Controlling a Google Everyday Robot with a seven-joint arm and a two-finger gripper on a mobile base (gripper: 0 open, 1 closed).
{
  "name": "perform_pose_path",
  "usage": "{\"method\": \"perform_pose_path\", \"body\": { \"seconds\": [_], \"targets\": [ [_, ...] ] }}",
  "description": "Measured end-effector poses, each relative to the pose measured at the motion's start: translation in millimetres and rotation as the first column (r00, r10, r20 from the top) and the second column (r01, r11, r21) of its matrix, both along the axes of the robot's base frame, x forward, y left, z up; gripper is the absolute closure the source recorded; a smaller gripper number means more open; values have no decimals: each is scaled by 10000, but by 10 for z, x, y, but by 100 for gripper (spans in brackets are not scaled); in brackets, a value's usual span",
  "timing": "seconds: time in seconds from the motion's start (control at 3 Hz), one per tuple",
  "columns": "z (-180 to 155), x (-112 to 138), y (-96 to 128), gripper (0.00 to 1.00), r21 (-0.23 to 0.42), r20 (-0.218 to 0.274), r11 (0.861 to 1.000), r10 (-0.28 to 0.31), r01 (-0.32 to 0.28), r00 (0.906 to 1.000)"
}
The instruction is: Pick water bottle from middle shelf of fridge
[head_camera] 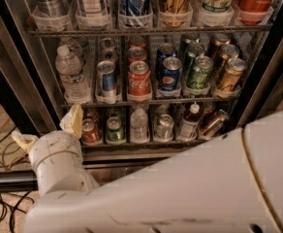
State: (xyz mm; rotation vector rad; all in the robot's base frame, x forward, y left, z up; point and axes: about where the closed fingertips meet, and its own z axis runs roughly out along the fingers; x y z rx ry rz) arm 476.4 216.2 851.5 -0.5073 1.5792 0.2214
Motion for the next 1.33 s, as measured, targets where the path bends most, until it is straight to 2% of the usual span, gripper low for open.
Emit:
{"method": "perform_pose_path", "body": {
  "seconds": [0.33, 0.67, 1.0, 1.33],
  "targets": [
    [130, 143, -6, 20, 231, 630, 9991, -374, 360, 9973],
    [268, 175, -98, 29, 284, 1202, 9939, -1090, 1064, 9867],
    [349, 192, -174, 37, 348, 1529, 9868, -1616, 1581, 9749],
    [346, 258, -118, 36, 431, 1740, 9819, -1891, 1844, 9664]
  ]
}}
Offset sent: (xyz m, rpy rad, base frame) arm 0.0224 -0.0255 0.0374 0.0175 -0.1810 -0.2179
